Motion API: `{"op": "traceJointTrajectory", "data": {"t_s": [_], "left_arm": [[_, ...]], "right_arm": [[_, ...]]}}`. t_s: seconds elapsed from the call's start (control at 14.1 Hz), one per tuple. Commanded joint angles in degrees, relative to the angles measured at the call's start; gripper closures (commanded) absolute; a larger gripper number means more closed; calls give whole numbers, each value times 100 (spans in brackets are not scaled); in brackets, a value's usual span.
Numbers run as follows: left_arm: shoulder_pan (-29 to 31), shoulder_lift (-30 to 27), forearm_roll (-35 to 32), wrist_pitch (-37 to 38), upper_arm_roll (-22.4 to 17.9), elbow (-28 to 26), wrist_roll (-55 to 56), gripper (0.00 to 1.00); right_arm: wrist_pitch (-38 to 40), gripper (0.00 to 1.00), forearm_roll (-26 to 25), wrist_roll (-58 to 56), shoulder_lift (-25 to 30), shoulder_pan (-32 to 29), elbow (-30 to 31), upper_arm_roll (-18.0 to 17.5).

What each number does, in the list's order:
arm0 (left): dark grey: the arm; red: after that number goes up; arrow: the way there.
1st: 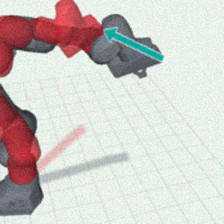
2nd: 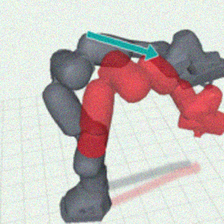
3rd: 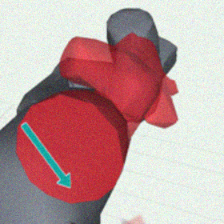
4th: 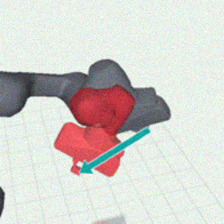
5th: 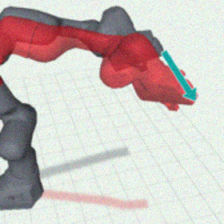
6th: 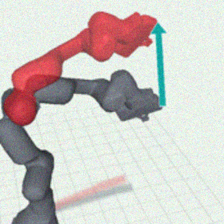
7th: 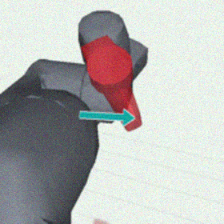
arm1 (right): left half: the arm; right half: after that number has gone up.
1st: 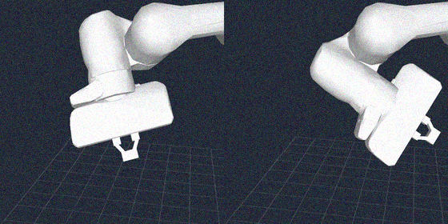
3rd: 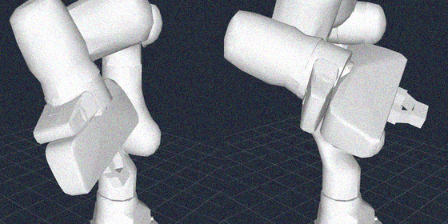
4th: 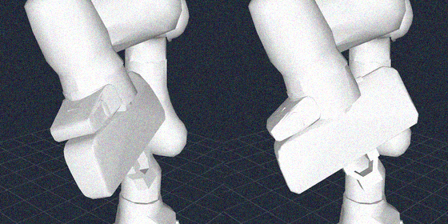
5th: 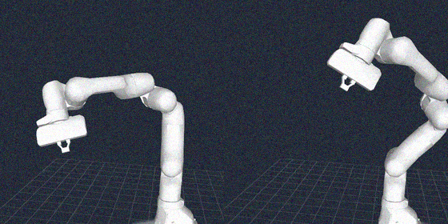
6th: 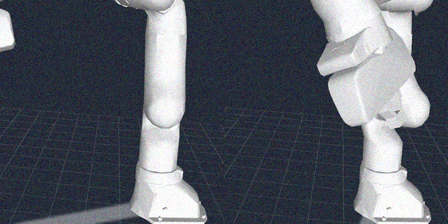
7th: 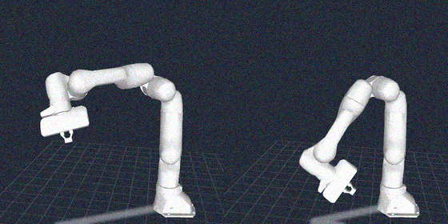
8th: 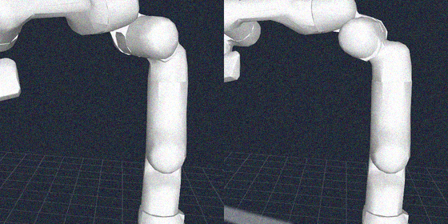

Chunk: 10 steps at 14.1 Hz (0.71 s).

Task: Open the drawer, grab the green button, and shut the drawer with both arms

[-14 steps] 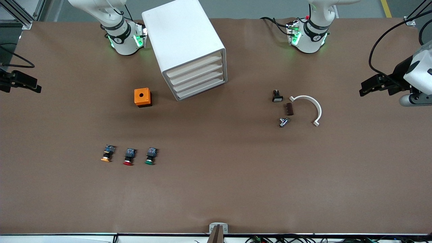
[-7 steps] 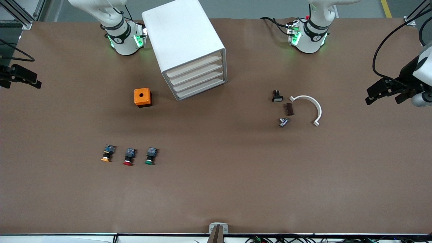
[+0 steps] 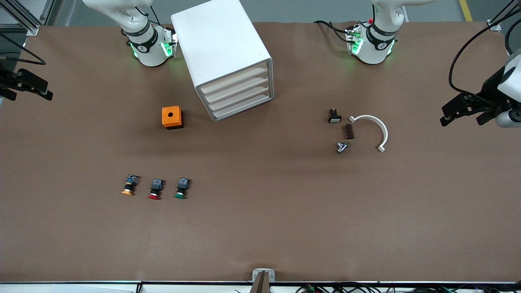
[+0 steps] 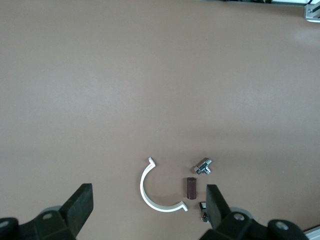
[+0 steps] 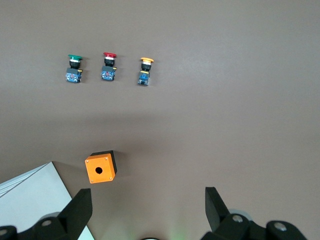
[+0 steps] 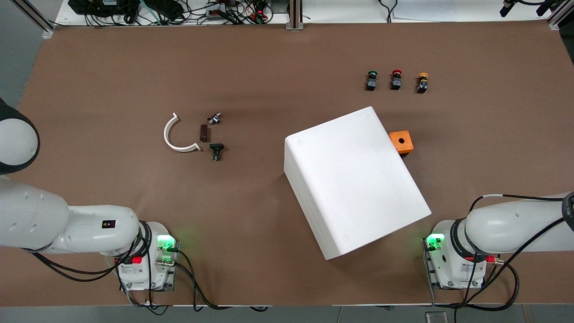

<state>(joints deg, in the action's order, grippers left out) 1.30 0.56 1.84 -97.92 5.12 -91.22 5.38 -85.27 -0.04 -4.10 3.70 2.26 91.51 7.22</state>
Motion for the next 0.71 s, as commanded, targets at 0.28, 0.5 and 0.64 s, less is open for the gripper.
{"op": "traceJointTrajectory", "data": {"t_s": [0.28, 0.5, 0.64], "left_arm": [[-7, 15, -140, 97, 42, 61, -19, 1], [2, 6, -132, 97, 42, 69, -28, 1], [2, 6, -132, 97, 42, 69, -11, 1]], "right_arm": [[-219, 0, 22, -20, 113, -147, 157, -115], [-218, 0, 22, -29, 122, -164, 157, -98], [-210, 0, 22, -38, 157, -164, 157, -19]]}}
